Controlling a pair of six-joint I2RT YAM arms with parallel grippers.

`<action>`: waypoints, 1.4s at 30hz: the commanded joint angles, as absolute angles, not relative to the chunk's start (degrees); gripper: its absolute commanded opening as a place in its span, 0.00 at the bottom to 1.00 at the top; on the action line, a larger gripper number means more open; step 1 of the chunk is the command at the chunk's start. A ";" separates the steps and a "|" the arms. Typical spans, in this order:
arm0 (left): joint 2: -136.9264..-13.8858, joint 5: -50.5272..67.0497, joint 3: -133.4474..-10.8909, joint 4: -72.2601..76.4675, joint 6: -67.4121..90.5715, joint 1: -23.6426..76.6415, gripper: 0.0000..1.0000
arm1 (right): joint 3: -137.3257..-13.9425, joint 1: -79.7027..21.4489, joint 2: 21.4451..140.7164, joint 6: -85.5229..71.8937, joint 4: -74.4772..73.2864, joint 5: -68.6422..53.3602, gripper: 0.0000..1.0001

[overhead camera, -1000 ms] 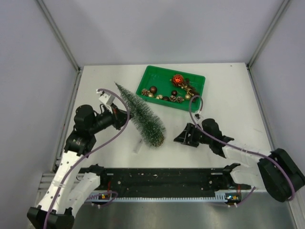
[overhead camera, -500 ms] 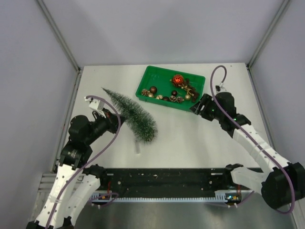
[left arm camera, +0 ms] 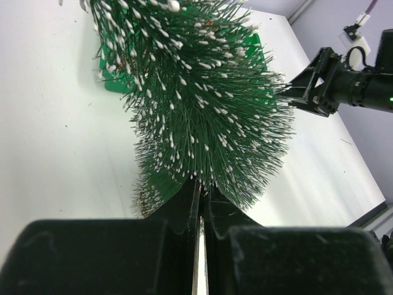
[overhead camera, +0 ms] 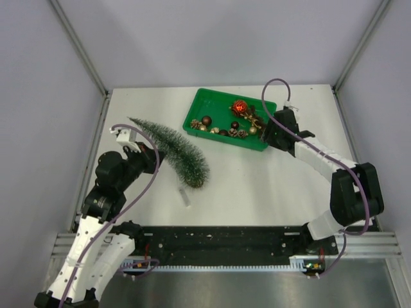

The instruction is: Decorate the small christmas tree

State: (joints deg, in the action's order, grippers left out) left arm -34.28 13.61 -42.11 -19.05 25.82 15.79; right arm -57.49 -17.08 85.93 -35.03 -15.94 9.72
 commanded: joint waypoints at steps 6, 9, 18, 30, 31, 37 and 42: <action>-32.43 16.35 -41.83 -16.96 22.51 16.08 0.00 | -57.93 -16.44 91.05 -34.10 -11.61 16.26 0.46; -31.91 16.08 -42.36 -18.10 21.36 16.08 0.00 | -54.94 -16.44 90.09 -34.63 -10.29 17.93 0.33; -31.20 18.98 -42.80 -19.07 19.60 16.00 0.00 | -44.23 -15.82 80.26 -36.47 -10.36 20.21 0.17; -30.67 21.79 -43.15 -20.48 15.82 16.00 0.00 | -23.39 -15.82 42.41 -51.49 -33.90 18.56 0.15; -30.67 22.58 -43.24 -20.48 15.73 16.00 0.00 | -22.42 -17.13 38.01 -52.90 -34.36 17.24 0.25; -30.59 23.03 -43.51 -21.09 16.26 16.00 0.00 | -32.93 -18.72 35.76 -52.75 -39.38 14.68 0.41; -31.03 23.47 -43.24 -20.66 18.10 16.00 0.00 | -45.15 -18.81 47.86 -45.19 -30.25 12.05 0.48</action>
State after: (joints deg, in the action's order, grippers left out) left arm -30.87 21.89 -41.89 -20.64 16.88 15.86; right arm -35.38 -18.35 40.14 -50.46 -38.41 14.90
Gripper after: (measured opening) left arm 0.054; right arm 0.461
